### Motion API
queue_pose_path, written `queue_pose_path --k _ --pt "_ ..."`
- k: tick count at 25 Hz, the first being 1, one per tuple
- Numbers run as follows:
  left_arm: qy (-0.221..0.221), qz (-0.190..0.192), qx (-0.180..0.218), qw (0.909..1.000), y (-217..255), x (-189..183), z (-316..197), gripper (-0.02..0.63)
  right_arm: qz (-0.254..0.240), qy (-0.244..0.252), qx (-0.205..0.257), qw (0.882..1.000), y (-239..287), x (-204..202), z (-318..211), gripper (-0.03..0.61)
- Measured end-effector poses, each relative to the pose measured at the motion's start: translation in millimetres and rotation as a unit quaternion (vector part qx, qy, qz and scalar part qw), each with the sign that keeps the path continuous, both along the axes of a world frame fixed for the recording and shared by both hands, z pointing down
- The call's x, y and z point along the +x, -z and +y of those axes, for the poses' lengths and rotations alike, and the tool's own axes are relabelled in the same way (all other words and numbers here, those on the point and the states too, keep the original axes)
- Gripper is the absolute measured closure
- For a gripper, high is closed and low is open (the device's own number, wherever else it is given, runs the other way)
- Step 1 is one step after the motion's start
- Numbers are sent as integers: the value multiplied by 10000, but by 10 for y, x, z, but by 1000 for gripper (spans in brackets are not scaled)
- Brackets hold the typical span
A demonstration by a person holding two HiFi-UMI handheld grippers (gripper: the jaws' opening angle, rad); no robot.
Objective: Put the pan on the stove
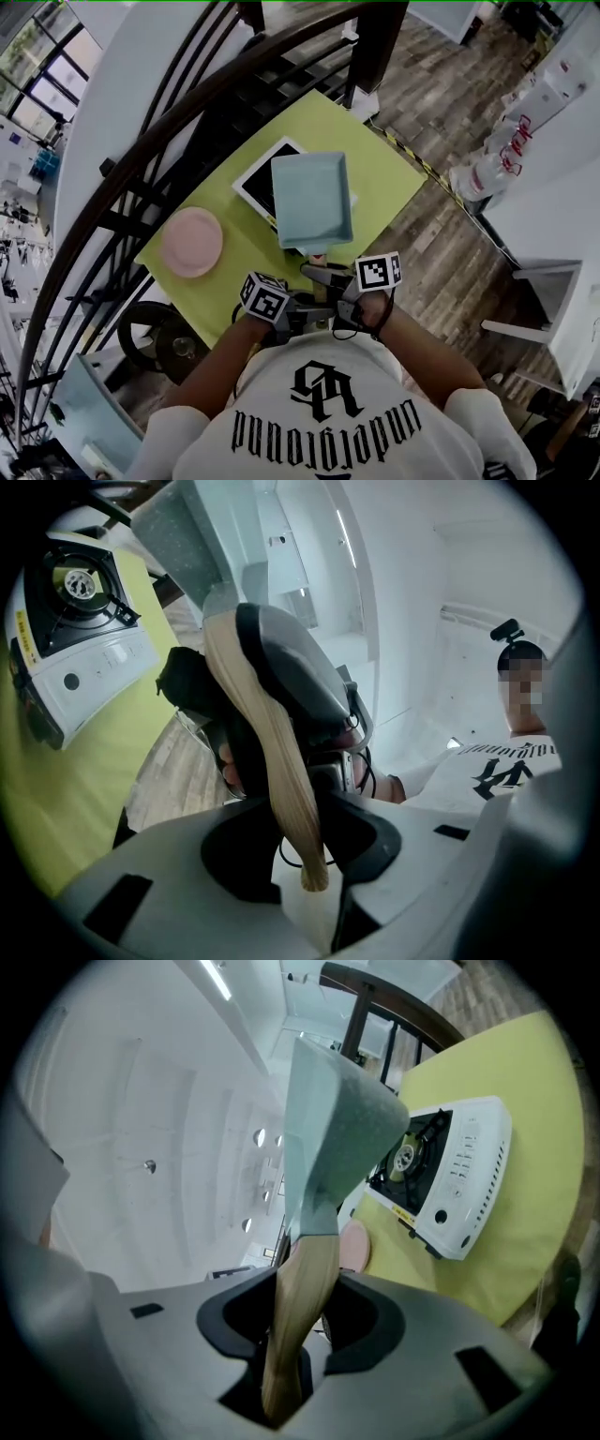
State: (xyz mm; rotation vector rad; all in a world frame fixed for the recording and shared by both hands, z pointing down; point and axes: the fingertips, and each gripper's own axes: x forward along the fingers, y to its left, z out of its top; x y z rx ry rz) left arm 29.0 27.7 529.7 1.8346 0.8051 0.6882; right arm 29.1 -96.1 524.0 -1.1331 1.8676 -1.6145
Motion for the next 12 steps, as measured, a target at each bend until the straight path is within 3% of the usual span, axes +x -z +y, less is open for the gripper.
queue_pose_path --k 12 --pt "1230 63 78 9924 30 1019 -196 492 208 1418 -10 9897 37 666 -161 434"
